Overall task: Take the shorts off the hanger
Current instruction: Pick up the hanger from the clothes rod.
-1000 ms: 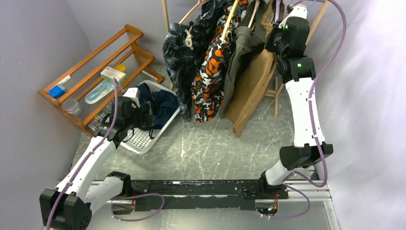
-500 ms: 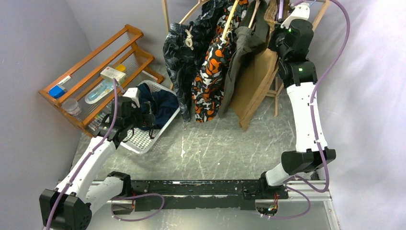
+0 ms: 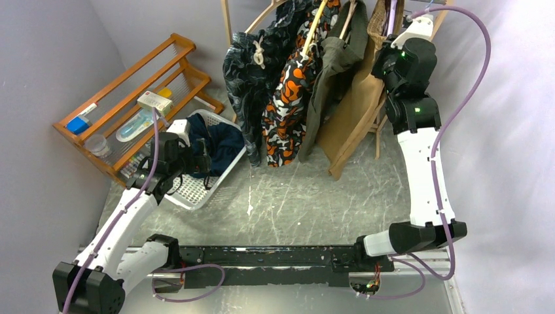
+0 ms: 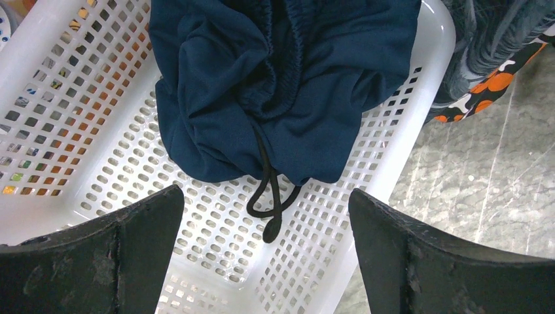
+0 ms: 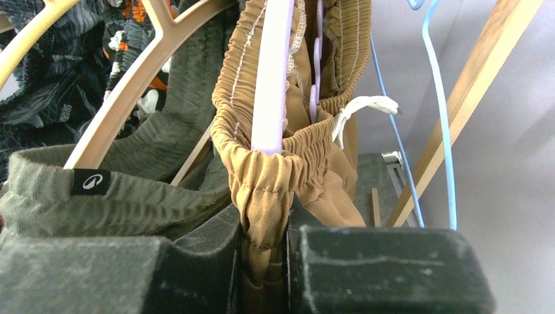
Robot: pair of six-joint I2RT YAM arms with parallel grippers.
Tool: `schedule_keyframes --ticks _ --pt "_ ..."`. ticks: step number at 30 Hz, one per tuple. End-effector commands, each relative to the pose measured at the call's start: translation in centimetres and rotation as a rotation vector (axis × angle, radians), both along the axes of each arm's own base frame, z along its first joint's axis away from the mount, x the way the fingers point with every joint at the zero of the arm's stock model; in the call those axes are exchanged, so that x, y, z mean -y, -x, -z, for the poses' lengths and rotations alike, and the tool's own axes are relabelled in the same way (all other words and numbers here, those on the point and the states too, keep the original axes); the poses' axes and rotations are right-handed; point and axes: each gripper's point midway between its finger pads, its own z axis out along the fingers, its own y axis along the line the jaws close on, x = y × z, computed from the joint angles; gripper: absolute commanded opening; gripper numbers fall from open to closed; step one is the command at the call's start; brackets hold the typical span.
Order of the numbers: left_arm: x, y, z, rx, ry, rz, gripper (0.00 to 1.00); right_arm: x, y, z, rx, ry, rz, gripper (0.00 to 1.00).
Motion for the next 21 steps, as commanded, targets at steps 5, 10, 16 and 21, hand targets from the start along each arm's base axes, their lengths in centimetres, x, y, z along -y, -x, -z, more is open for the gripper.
schedule_keyframes --ticks 5,10,16,21 --pt "-0.5 -0.1 -1.2 0.044 -0.005 -0.017 1.00 -0.2 2.7 -3.0 0.105 -0.025 -0.033 0.00" --pt "-0.3 -0.2 -1.0 0.032 -0.002 -0.010 0.99 -0.3 2.8 -0.6 0.031 -0.013 -0.044 0.00" --pt "-0.4 -0.1 -1.0 0.036 -0.004 -0.016 1.00 -0.5 4.0 1.2 -0.004 -0.022 -0.059 0.00" --pt "-0.6 -0.1 -1.3 0.048 -0.007 -0.029 0.99 -1.0 6.1 2.1 -0.017 -0.042 -0.098 0.00"
